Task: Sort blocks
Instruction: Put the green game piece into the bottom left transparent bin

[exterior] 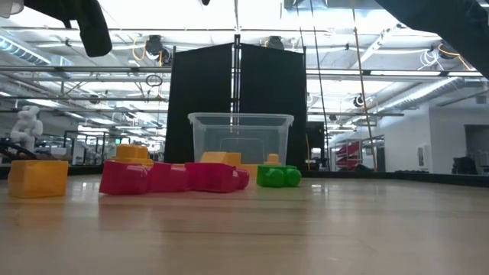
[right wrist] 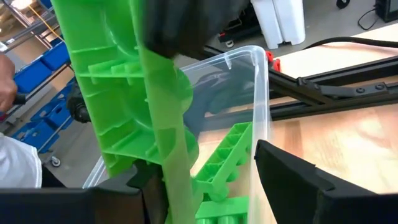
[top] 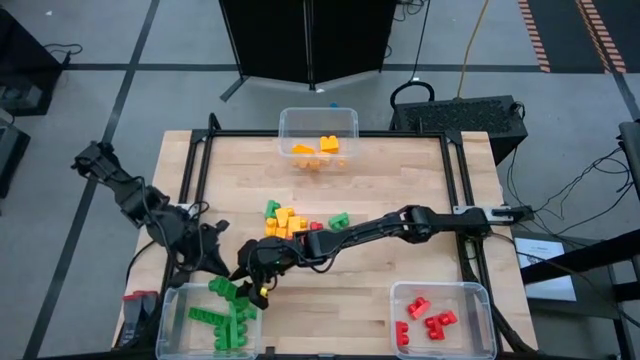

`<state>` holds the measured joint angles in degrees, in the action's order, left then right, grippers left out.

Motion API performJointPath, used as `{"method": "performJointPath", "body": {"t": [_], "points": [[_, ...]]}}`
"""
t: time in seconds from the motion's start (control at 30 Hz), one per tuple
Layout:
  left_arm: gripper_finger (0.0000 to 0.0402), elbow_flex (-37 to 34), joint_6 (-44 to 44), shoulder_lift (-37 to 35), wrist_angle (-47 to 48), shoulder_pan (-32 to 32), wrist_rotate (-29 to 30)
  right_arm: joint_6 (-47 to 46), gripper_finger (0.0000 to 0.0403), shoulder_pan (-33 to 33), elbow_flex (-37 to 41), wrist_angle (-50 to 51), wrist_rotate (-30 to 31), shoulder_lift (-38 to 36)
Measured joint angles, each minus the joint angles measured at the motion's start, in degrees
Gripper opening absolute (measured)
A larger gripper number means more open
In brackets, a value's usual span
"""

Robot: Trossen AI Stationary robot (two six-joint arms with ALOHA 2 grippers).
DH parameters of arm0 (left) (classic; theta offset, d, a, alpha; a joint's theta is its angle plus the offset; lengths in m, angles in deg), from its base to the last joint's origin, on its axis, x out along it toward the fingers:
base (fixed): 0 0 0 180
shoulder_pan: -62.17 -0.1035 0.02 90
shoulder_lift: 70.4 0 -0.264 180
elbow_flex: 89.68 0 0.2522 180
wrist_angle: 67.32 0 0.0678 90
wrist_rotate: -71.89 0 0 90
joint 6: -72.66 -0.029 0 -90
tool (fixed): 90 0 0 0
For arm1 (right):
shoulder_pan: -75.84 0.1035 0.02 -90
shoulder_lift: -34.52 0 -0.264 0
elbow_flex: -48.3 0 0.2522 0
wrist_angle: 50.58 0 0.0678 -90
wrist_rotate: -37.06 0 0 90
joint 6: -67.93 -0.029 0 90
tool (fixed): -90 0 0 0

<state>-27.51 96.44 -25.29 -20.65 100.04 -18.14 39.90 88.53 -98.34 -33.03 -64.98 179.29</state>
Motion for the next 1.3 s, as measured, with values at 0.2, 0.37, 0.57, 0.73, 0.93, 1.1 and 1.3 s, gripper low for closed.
{"method": "performJointPath", "body": {"t": [0.2, 0.37, 0.57, 0.73, 0.93, 1.1, 1.3], "points": [[0.0003, 0.00, 2.90, -0.82, 0.93, 4.26, 0.66, 0.00, 0.0212, -0.04, -0.09, 1.32, 0.00, -0.12], [0.0003, 1.40, 1.01, -2.45, 0.41, 6.65, 9.81, 0.07, 0.0212, -0.09, -0.04, 2.87, 0.14, -0.11], [0.0003, 2.95, -2.14, -2.53, -2.02, 7.29, 15.19, 0.04, 0.0212, -0.29, -0.04, 2.57, 0.15, -0.11], [0.0003, 2.91, -1.62, -1.14, -1.70, 7.32, 14.22, -0.04, 0.0212, -0.37, -0.04, 0.18, -0.69, -0.14], [0.0003, 5.27, -1.64, -3.37, 1.10, 7.32, 14.60, 3.81, 0.0212, -0.78, -0.02, 4.49, -3.16, -6.11], [0.0003, 9.74, -1.65, -6.37, 7.97, 7.29, 20.51, 12.89, 0.0212, -2.32, -0.15, 25.17, 4.64, -13.14], [0.0003, 10.88, 5.53, -9.05, 18.01, 7.27, 27.76, 15.45, 0.0212, -4.97, -0.07, 59.76, 19.45, -18.00]]}}
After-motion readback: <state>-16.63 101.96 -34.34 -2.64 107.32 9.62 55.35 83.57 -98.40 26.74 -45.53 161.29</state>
